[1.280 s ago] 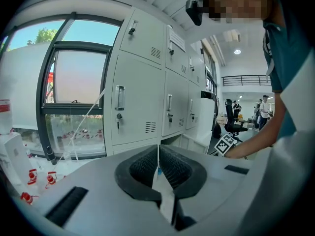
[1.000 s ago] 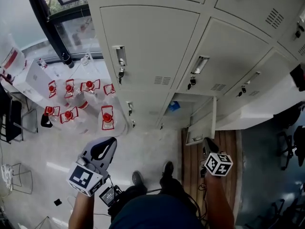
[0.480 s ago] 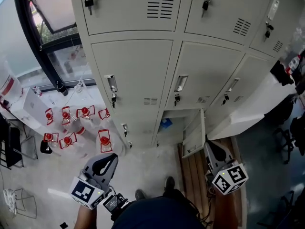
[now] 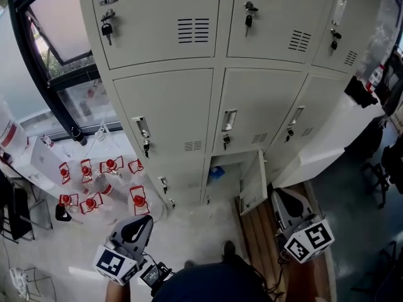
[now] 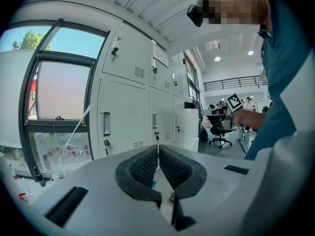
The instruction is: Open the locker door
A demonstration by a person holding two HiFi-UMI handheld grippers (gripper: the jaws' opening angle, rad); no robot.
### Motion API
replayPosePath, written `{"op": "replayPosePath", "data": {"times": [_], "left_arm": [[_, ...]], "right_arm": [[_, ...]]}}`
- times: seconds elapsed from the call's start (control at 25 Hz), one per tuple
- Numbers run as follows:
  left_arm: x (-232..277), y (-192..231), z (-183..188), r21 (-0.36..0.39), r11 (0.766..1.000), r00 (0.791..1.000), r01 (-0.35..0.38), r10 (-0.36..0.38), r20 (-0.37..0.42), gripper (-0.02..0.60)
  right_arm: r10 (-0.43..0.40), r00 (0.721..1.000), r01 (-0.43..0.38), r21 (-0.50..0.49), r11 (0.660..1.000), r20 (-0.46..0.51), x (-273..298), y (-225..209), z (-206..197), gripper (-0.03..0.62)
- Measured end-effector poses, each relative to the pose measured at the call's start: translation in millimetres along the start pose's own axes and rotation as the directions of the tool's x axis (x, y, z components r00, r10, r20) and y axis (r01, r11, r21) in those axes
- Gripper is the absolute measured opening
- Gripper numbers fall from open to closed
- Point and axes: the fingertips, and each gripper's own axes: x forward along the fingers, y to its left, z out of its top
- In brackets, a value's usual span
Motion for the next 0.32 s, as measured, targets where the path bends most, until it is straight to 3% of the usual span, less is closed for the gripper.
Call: {"op": "replayPosePath", "data": {"times": [0.32], "left_arm": [[0.9,3.0,-1.2,0.004,1.0,1.0,0.004,-0.004,0.007,0.025]], "right_arm": [[-0.01,1.0,0.011,0.009,1.0,-0.015,4.8,-1.8,-7.0,0.035]]}}
